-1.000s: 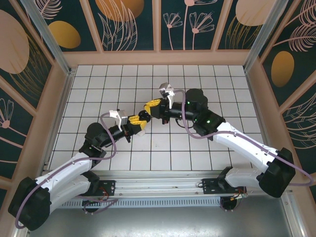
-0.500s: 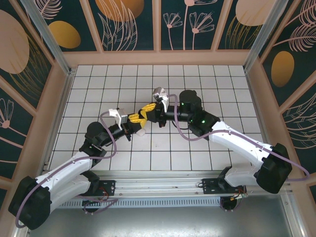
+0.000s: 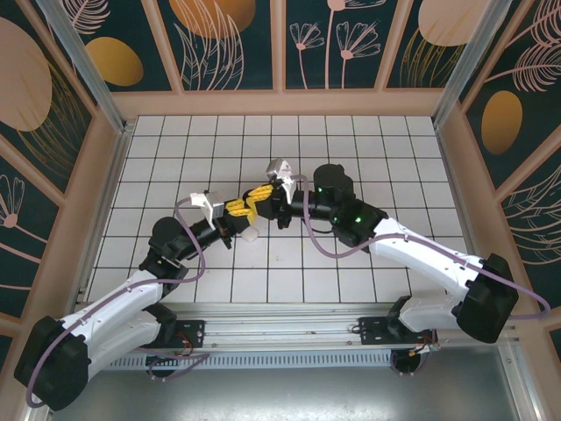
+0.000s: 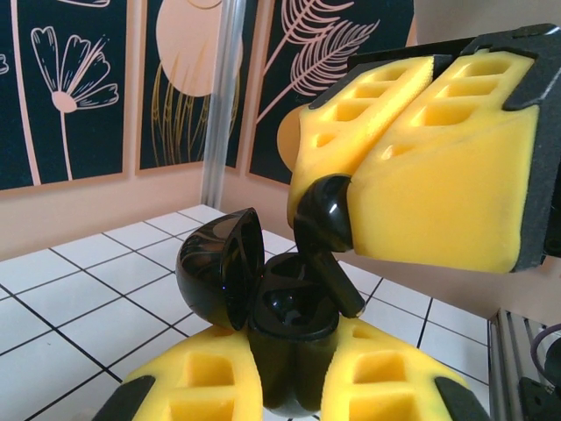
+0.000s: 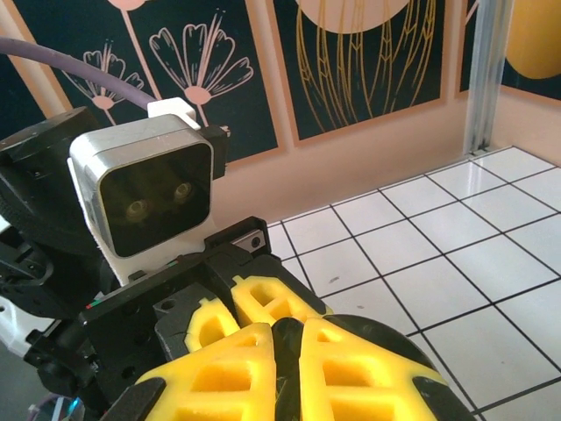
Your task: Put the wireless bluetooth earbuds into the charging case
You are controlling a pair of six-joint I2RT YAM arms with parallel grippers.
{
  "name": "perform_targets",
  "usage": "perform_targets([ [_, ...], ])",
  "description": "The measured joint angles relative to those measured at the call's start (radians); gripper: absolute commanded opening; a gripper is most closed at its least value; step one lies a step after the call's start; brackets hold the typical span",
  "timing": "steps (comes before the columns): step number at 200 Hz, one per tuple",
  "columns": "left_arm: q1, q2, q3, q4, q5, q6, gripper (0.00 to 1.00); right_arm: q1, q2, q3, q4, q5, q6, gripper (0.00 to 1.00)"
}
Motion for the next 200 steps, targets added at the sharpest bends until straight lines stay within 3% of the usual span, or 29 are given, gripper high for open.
perform_targets([
  [98, 0.0, -0.007, 0.022, -0.007, -0.008, 0.004, 0.0, 0.043, -0.034, -0.019, 0.048, 0.187, -0.049, 0.11],
  [200, 0.0, -0.002, 0.054, -0.034, -0.008, 0.007, 0.0, 0.054, -0.035, -0.031, 0.075, 0.203, -0.058, 0.12],
])
